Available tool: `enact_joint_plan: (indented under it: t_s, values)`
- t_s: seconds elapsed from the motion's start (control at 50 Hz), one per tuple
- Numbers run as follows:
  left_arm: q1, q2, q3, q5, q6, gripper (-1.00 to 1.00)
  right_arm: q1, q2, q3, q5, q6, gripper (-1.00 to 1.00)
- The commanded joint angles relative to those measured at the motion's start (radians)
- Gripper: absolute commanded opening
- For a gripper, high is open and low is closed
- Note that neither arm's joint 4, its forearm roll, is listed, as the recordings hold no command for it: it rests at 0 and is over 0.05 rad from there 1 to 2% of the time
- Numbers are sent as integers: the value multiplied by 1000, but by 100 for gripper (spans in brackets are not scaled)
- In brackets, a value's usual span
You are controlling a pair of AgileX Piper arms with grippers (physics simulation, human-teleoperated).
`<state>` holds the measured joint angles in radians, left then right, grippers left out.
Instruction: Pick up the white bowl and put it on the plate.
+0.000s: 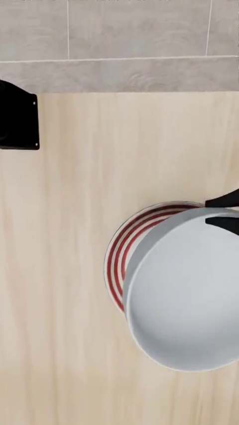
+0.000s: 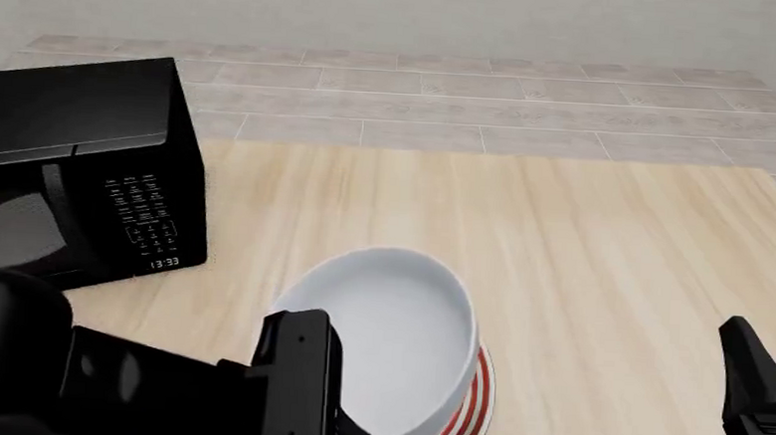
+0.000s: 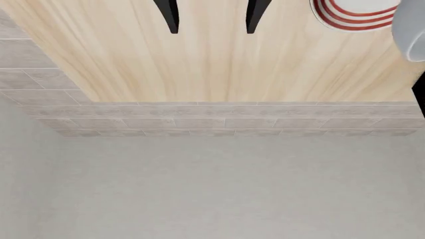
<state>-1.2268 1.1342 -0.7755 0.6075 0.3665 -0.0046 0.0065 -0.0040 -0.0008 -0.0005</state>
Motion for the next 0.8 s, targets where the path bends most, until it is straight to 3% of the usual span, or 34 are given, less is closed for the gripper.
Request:
enact_joint_plan:
  t_s: [0.02,0.8]
  values:
    - [-4,12,12,-22,-7,-100,0,0,0,0,0,100]
    - [6,65,25,-83,-15,-100,4,9,0,-9,0,100]
